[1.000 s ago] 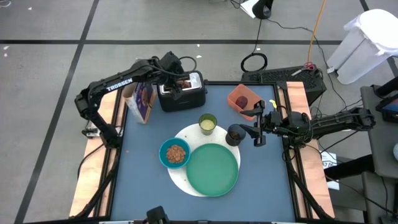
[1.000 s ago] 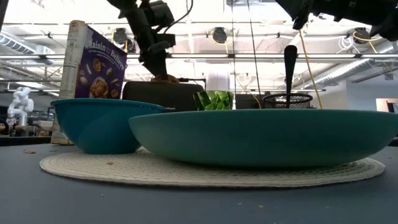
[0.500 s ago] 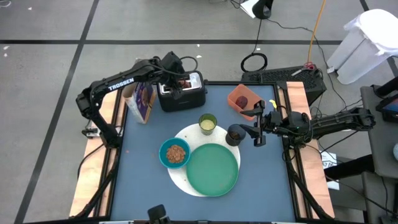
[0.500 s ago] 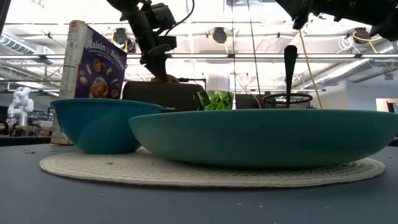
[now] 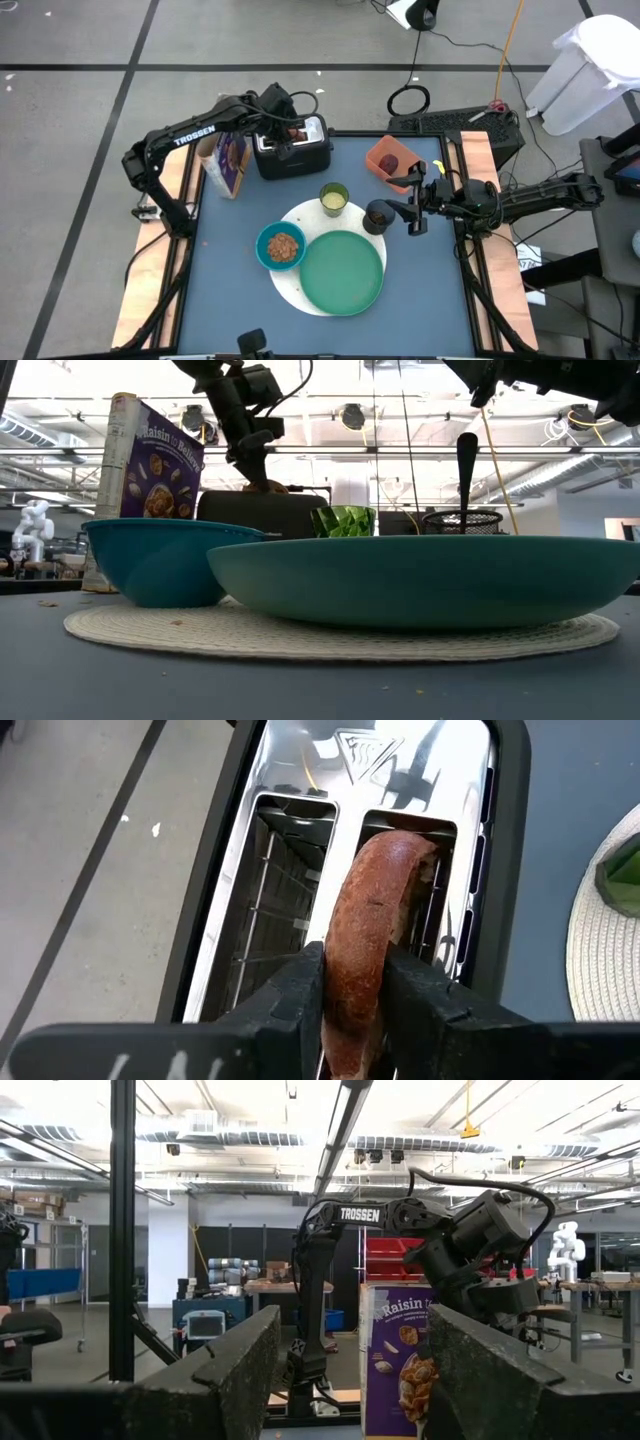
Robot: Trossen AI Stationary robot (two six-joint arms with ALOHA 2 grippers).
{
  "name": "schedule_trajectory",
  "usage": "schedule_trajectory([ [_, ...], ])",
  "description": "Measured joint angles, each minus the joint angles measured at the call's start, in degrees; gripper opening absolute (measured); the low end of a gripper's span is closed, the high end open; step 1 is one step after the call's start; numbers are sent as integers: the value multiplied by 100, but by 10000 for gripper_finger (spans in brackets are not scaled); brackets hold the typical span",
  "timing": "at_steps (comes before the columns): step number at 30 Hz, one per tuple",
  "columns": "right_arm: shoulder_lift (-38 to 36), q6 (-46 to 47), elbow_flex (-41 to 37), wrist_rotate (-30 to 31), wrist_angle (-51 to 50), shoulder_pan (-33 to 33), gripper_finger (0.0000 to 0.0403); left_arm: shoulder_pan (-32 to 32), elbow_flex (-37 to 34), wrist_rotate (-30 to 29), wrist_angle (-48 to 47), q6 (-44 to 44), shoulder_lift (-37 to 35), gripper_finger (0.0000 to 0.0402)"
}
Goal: Arrange a breakfast setting
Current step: Put the brown toasted bread on the green plate
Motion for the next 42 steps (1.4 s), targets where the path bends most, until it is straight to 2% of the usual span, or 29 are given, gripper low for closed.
schedule_trajectory([
  [23,0,-25,0,0,0,1,247,0,0,-2,13,51,-22,90],
  [31,0,-24,0,0,0,1,247,2,0,-24,13,49,-26,29],
  [42,0,-33,0,0,0,0,247,-46,98,-35,-21,19,-87,34],
])
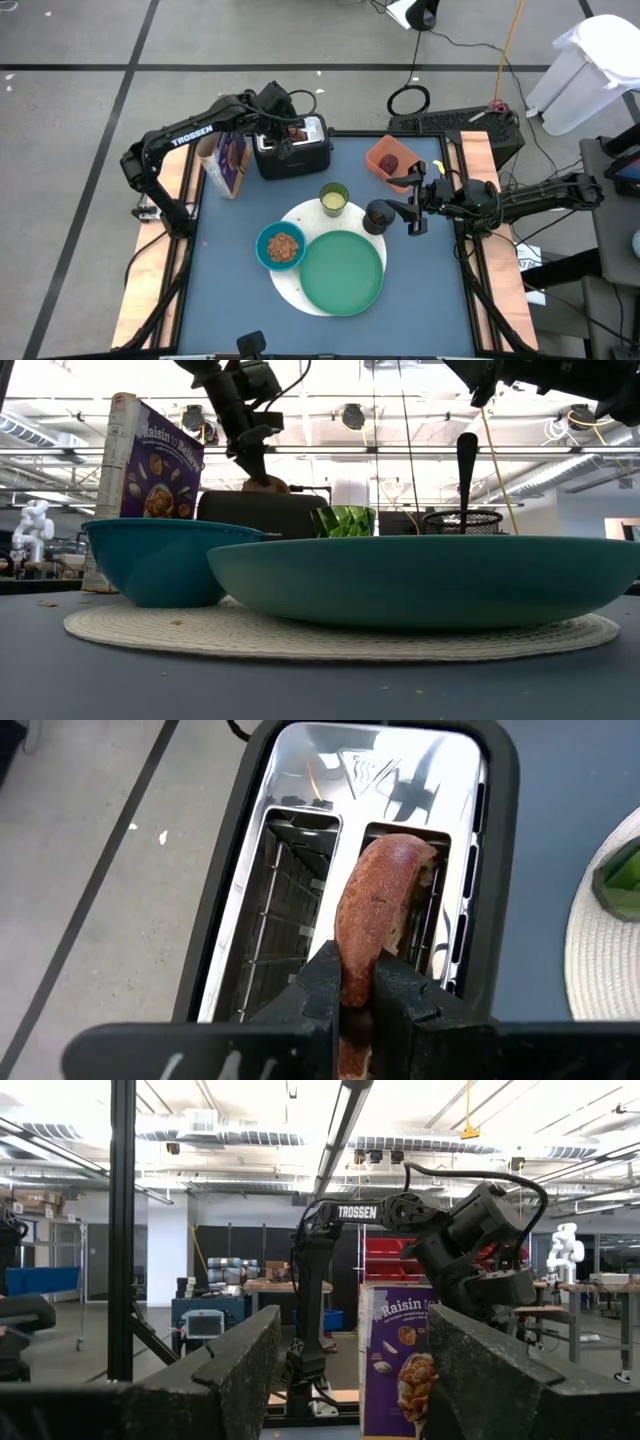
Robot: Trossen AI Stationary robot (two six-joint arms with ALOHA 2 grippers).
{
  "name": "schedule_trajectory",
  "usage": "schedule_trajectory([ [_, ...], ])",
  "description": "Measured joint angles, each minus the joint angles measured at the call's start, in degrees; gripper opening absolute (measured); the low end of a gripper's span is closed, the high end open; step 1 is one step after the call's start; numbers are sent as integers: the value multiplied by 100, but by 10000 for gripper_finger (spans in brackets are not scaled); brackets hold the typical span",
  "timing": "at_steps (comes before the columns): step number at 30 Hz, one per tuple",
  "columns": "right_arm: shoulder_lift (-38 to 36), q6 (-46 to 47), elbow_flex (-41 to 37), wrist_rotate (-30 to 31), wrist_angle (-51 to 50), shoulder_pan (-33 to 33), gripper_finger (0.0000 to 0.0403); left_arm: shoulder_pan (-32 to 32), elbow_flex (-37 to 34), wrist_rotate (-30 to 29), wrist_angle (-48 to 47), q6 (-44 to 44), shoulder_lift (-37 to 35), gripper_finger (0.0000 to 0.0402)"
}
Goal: Arrange a breakfast setting
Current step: Put the brown toasted bread on the green plate
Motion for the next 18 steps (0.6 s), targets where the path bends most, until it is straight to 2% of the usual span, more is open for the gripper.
schedule_trajectory([
  [7,0,-9,0,0,1,1,247,-81,470,-8,-103,-11,-2,34],
  [18,2,-9,0,0,1,-1,247,-498,1823,166,-625,-269,-4,35],
])
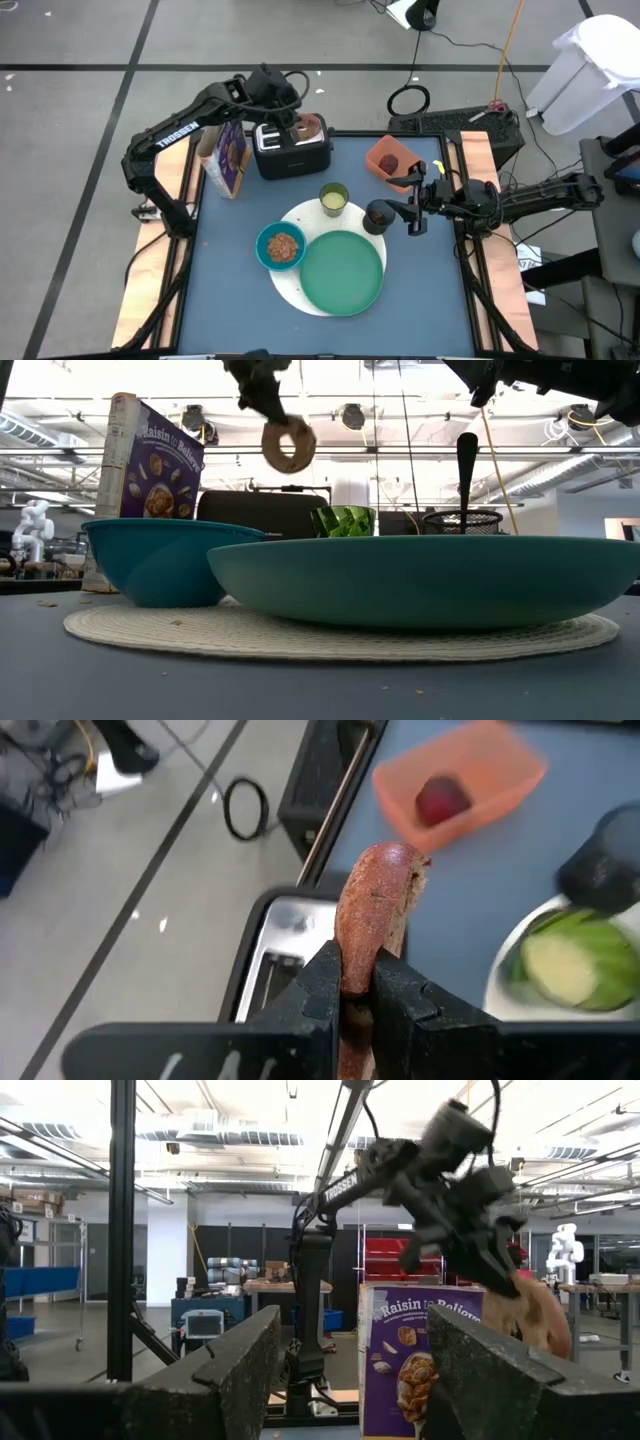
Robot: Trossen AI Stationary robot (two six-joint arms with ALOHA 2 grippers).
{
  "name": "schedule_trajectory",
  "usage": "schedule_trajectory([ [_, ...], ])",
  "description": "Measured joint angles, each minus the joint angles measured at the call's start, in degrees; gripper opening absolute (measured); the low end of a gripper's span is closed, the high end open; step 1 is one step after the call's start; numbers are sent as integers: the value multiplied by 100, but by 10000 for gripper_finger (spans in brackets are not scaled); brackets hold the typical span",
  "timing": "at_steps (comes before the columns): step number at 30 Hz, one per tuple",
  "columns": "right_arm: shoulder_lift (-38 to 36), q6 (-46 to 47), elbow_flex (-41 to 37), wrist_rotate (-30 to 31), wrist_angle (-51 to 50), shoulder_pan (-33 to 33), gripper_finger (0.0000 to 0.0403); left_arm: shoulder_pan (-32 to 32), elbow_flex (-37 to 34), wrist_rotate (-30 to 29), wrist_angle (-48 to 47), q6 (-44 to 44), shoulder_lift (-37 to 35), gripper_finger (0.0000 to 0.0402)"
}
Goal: Arrange a breakfast setting
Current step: Put the brown toasted bread on the green plate
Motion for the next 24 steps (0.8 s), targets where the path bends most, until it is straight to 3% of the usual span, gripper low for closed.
schedule_trajectory([
  [5,0,0,1,0,1,1,247,-358,477,134,-109,-315,0,35],
  [15,0,0,2,0,2,1,247,-1235,640,1829,-238,-2091,2,35],
  [24,0,-1,1,0,4,2,247,-2347,353,1858,-160,-2734,5,35],
])
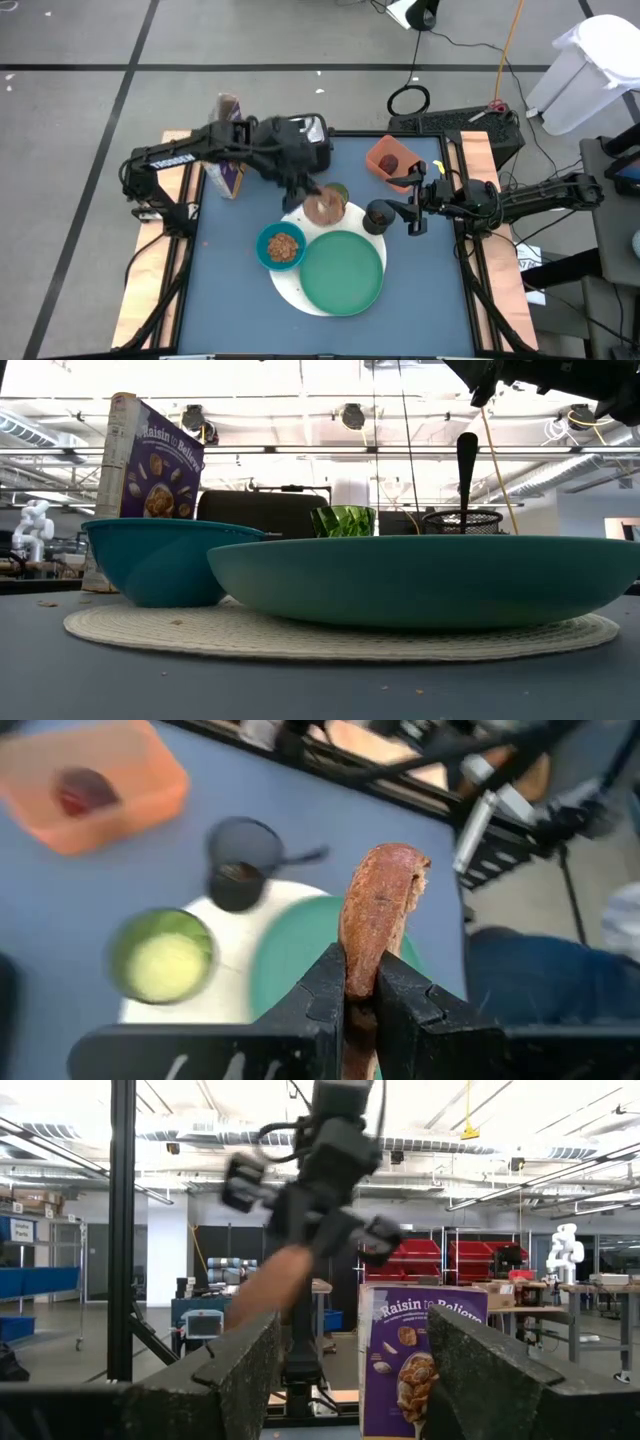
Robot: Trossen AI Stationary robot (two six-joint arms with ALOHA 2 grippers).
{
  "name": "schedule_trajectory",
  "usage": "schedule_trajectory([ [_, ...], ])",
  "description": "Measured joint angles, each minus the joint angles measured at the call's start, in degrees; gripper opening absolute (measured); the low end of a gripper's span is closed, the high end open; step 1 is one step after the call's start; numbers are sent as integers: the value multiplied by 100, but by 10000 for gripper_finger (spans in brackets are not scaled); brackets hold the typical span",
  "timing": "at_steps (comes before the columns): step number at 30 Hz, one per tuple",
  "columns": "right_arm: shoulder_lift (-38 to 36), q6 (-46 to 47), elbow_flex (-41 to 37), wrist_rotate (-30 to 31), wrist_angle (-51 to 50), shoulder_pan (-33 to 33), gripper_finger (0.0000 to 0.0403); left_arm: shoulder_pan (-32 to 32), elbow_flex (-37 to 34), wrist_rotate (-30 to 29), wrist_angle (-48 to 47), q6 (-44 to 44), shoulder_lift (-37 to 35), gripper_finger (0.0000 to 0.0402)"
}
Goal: Arrange a breakfast setting
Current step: Put the brown toasted bread on the green plate
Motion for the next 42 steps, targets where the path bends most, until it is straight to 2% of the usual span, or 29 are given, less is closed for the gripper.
schedule_trajectory([
  [4,0,0,1,0,0,0,247,-447,-424,-25,471,-436,4,35],
  [12,0,1,1,0,0,0,247,-1142,-1701,-25,2402,-1734,4,35],
  [17,0,16,1,0,0,-2,247,-1389,-2515,-38,3436,-2337,4,35],
  [25,0,5,1,-2,-2,-1,247,-1548,-3716,-390,4899,-3213,4,35],
  [35,0,3,1,-2,-5,0,247,-1588,-4724,-894,6022,-3682,4,35],
  [42,0,3,1,-2,-9,0,247,-1811,-4874,-1478,6227,-3742,4,35],
])
